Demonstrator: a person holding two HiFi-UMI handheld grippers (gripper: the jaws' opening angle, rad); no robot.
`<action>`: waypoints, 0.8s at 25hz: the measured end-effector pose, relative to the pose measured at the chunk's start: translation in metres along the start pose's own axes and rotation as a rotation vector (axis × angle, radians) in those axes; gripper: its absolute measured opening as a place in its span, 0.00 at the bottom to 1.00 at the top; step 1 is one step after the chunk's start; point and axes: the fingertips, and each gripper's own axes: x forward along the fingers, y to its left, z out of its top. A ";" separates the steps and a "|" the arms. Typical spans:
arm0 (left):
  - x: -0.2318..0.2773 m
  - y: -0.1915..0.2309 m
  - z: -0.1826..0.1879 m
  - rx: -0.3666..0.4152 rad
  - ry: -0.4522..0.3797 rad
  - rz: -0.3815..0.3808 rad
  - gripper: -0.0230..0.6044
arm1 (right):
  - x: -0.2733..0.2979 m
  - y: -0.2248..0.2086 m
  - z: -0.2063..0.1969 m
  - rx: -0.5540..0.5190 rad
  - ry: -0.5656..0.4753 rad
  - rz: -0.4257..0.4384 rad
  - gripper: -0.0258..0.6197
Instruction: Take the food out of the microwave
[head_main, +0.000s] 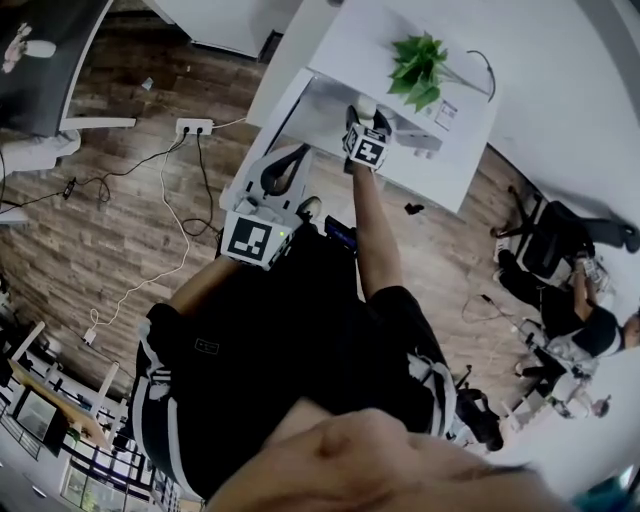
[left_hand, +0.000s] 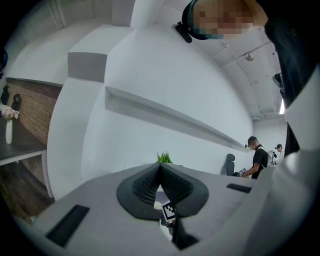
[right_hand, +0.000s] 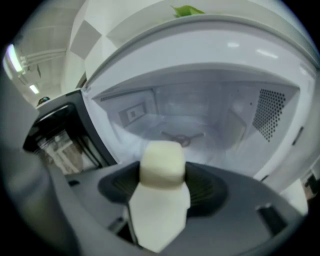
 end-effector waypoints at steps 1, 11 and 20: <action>-0.001 -0.001 0.000 0.000 -0.001 -0.002 0.09 | -0.002 -0.001 -0.003 0.006 0.006 -0.001 0.49; -0.007 -0.014 0.003 0.004 -0.013 -0.031 0.08 | -0.029 -0.004 -0.015 0.031 0.005 -0.015 0.49; -0.013 -0.025 0.004 0.012 -0.022 -0.056 0.09 | -0.057 0.000 -0.013 0.043 -0.029 -0.003 0.49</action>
